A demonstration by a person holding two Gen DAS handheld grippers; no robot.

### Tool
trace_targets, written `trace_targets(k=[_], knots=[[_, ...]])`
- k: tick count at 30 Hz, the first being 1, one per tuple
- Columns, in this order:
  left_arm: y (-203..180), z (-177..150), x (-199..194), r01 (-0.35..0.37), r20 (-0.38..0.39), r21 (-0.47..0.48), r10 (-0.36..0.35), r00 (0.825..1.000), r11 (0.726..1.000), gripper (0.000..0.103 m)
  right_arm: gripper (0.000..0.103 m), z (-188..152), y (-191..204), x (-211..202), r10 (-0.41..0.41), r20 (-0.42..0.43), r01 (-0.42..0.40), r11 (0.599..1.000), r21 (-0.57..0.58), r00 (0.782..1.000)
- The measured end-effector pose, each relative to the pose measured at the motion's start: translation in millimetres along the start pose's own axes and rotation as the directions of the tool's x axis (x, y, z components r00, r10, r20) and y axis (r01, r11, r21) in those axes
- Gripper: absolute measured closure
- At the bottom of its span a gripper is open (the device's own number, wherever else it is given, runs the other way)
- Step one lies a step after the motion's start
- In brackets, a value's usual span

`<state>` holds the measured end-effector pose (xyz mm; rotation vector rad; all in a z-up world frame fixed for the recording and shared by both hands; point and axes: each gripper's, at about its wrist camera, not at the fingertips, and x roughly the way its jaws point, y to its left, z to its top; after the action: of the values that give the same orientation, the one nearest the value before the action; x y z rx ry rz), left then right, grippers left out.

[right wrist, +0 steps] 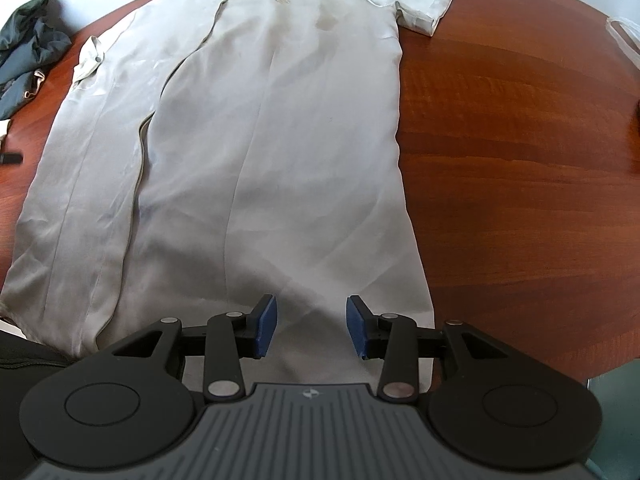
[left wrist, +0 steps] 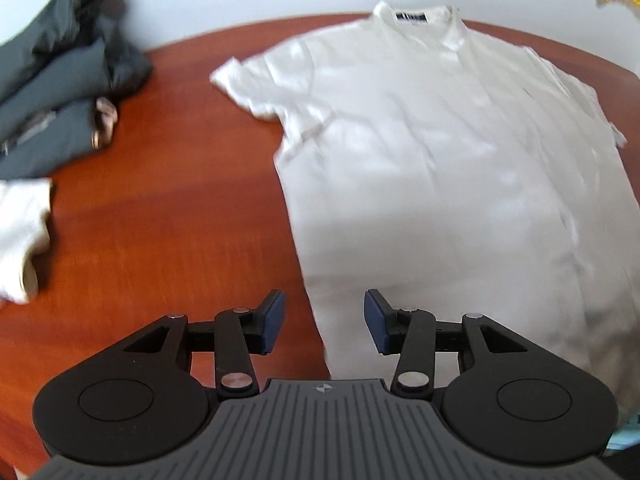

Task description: Fold clothes

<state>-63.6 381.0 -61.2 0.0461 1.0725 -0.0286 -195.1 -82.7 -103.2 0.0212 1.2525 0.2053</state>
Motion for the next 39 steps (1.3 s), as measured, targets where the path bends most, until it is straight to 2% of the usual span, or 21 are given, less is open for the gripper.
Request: trace_targets(k=[11,17,30,32,34,37,39], knots=[[2.5,73.4,48.5,-0.048,0.035,0.132,0.044,0.998,0.99,0.055,0.058,-10.1,6.1,-5.3,-0.039,0.009,0.039,0.998,0.058,0.999],[-1.4,103.2,72.3,-0.061,0.037,0.147,0.056,0.998,0.987,0.055,0.058,-19.6,6.0,-8.6,-0.057,0.014,0.055,0.993,0.102,0.998],[-9.0,133.5,108.7,-0.021,-0.002,0.151,0.021,1.0,0.988,0.056,0.058,-29.4,9.6,-8.2,-0.068,0.013,0.065,0.985,0.158,0.998],[-9.9,134.0,115.5,-0.027,-0.005,0.158,0.028,1.0,0.987,0.059,0.058,-28.4,10.0,-7.6,-0.07,0.013,0.067,0.985,0.158,0.997],[-10.7,133.1,119.3,-0.032,0.002,0.174,0.032,0.999,0.984,0.087,0.058,-26.4,9.9,-8.2,-0.069,0.016,0.065,0.985,0.159,0.998],[-7.3,129.9,114.9,-0.045,0.035,0.163,0.04,0.999,0.986,0.097,0.058,-24.2,11.2,-7.1,-0.065,0.018,0.061,0.986,0.158,0.998],[-3.6,127.8,108.8,-0.054,0.062,0.137,0.046,0.997,0.989,0.097,0.058,-22.9,12.1,-6.5,-0.062,0.018,0.058,0.986,0.158,0.998]])
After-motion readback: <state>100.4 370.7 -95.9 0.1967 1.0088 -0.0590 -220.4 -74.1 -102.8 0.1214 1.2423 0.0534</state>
